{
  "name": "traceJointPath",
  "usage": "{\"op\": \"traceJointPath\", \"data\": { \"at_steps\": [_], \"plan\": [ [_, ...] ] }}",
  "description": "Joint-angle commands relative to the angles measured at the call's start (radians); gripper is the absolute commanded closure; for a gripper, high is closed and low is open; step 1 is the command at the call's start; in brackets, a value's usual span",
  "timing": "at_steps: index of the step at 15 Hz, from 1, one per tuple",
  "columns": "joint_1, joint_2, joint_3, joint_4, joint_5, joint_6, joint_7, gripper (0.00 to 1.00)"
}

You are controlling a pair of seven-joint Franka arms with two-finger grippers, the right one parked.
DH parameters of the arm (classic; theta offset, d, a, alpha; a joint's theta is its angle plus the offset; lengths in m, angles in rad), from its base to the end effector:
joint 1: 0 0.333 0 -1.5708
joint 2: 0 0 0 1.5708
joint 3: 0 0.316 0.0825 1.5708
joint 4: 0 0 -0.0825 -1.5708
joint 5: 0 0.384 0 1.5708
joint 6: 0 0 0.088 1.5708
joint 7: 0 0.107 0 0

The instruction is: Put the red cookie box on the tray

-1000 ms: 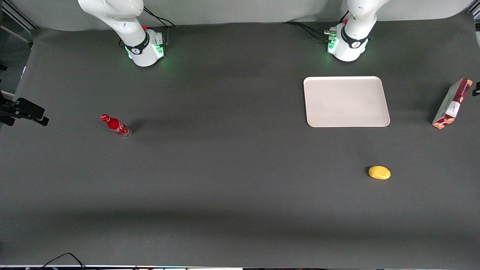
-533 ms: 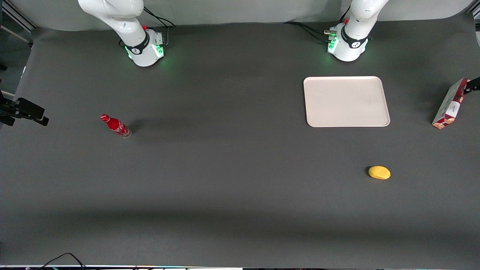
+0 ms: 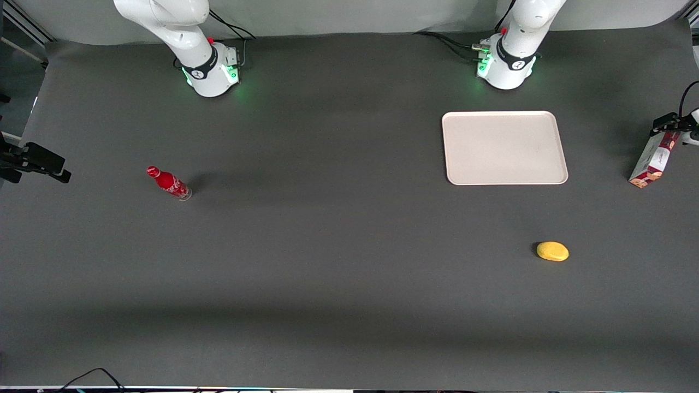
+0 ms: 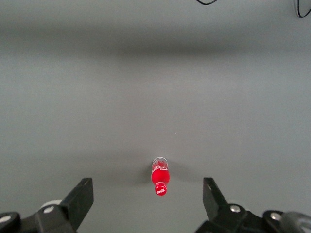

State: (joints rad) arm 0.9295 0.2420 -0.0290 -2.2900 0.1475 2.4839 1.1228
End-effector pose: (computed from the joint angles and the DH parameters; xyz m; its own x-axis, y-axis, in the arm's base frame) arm 0.3274 0.4117 0.2413 0.9383 -0.3332 -0.0922 -0.3334 -0.9427 0.0135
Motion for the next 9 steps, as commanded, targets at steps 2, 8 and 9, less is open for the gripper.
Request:
{"op": "traceJointPath", "data": {
  "at_steps": [2,8,9],
  "plan": [
    [0.017,0.010,-0.014,-0.031,0.004,0.056,0.032,0.00],
    [0.003,0.066,-0.023,-0.025,0.004,0.159,0.032,0.02],
    [0.002,0.072,-0.023,-0.023,0.004,0.155,0.031,0.08]
  ]
}}
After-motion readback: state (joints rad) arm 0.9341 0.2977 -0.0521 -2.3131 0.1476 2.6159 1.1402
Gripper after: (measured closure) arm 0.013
